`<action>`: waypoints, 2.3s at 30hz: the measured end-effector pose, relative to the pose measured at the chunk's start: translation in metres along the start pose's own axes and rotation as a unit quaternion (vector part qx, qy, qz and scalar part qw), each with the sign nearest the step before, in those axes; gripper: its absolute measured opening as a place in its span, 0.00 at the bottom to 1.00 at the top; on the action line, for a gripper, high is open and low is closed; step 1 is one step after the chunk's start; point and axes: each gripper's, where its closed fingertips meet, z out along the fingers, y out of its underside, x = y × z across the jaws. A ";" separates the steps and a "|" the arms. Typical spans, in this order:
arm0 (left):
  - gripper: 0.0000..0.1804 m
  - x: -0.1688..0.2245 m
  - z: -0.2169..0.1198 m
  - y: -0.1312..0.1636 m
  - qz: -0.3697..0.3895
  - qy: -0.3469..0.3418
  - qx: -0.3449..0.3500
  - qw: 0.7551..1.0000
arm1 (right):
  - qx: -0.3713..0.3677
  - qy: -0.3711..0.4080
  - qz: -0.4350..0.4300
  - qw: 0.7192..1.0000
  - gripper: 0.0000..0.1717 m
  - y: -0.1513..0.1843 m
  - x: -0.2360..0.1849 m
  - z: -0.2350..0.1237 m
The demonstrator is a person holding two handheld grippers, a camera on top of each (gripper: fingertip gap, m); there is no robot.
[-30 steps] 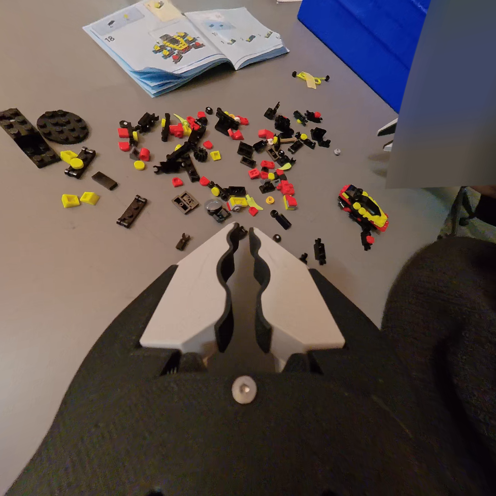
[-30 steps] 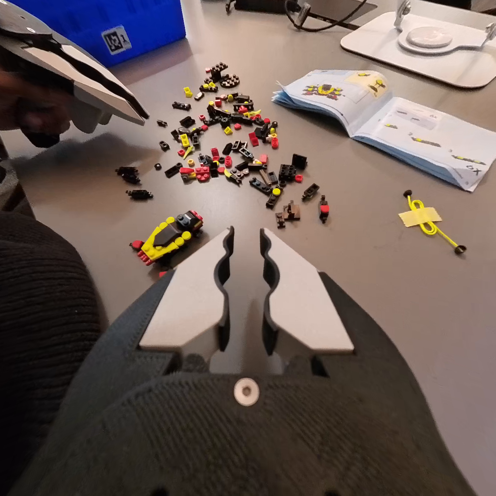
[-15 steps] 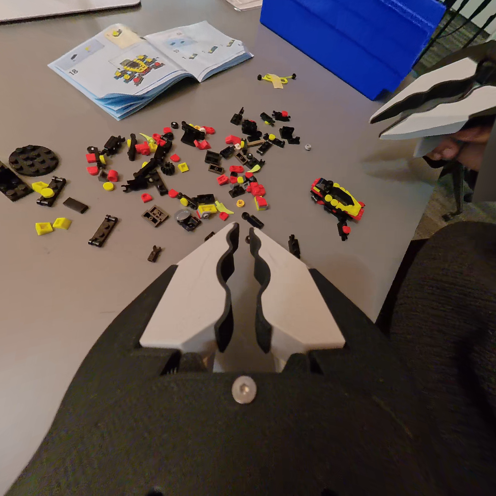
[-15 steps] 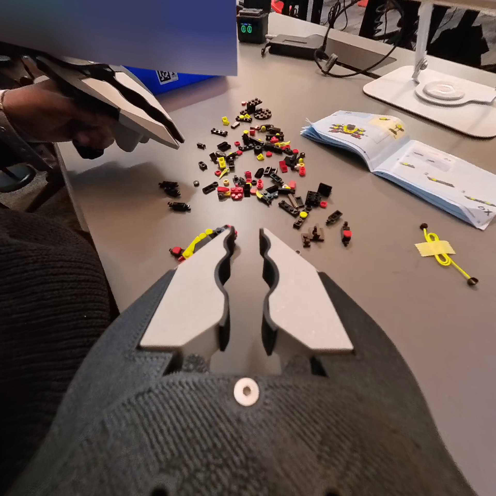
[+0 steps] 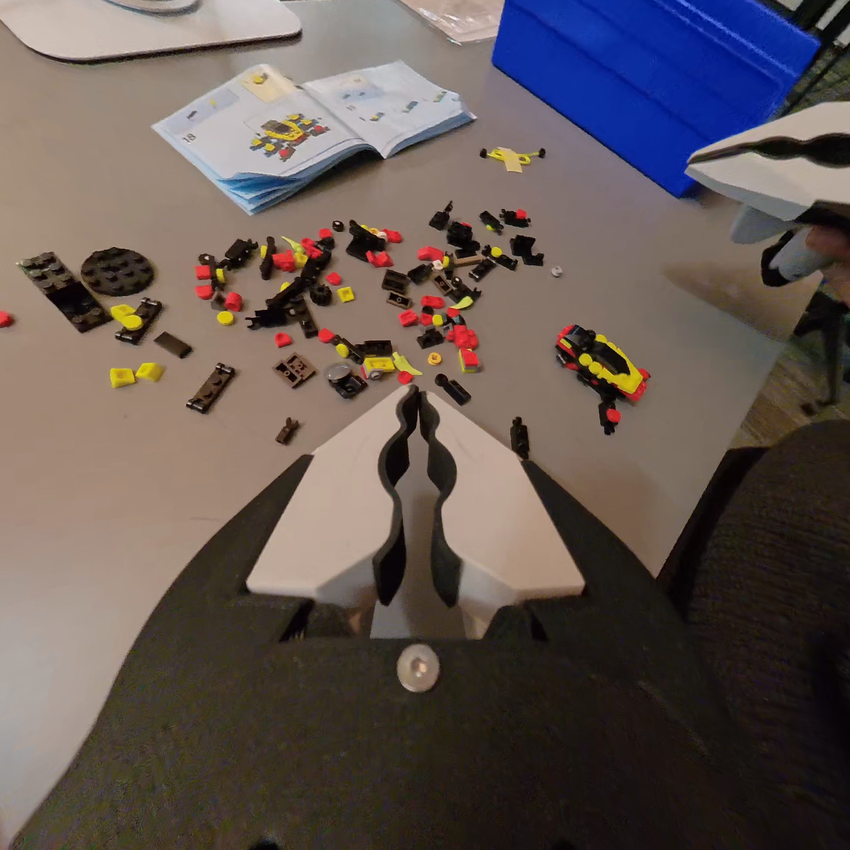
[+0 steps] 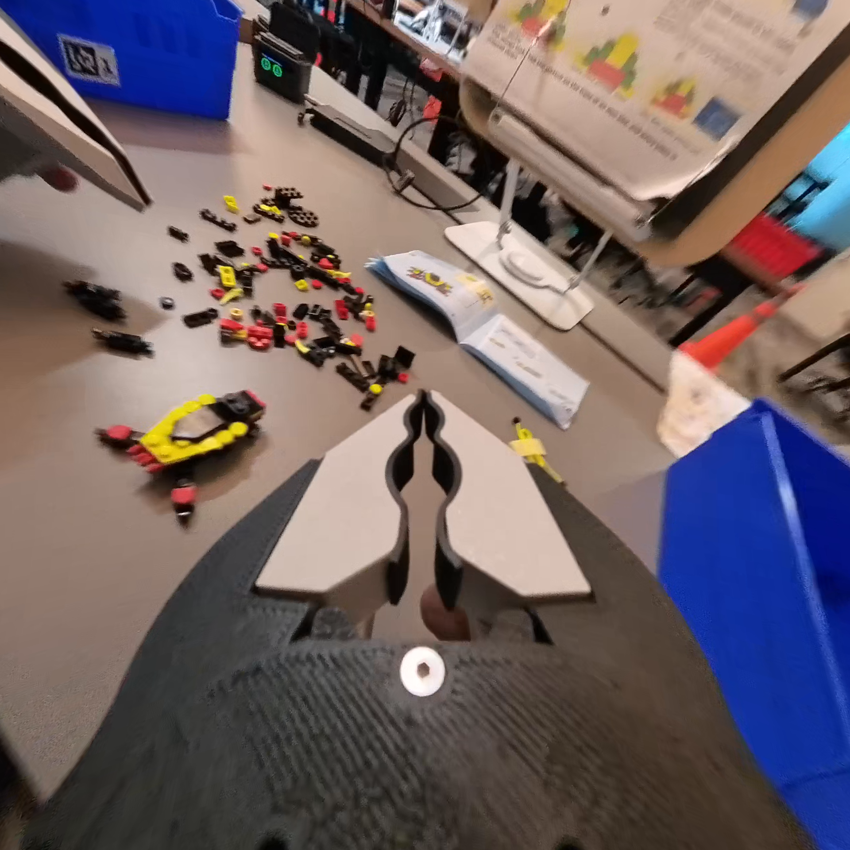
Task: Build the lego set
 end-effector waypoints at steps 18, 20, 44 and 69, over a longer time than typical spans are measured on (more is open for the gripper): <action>0.00 0.010 -0.007 -0.009 -0.024 0.048 0.032 0.998 | -0.012 -0.021 0.098 0.995 0.00 -0.004 -0.008 -0.008; 0.00 0.012 -0.007 -0.010 -0.023 0.056 0.034 0.998 | -0.008 -0.029 0.120 0.992 0.01 -0.004 -0.008 -0.008; 0.00 0.017 -0.006 -0.005 -0.046 0.096 0.022 0.994 | -0.029 -0.120 0.170 0.978 0.00 0.005 -0.029 -0.005; 0.12 -0.063 0.086 -0.048 0.052 -0.078 -0.044 0.995 | -0.024 -0.129 0.181 0.975 0.00 0.008 -0.027 -0.007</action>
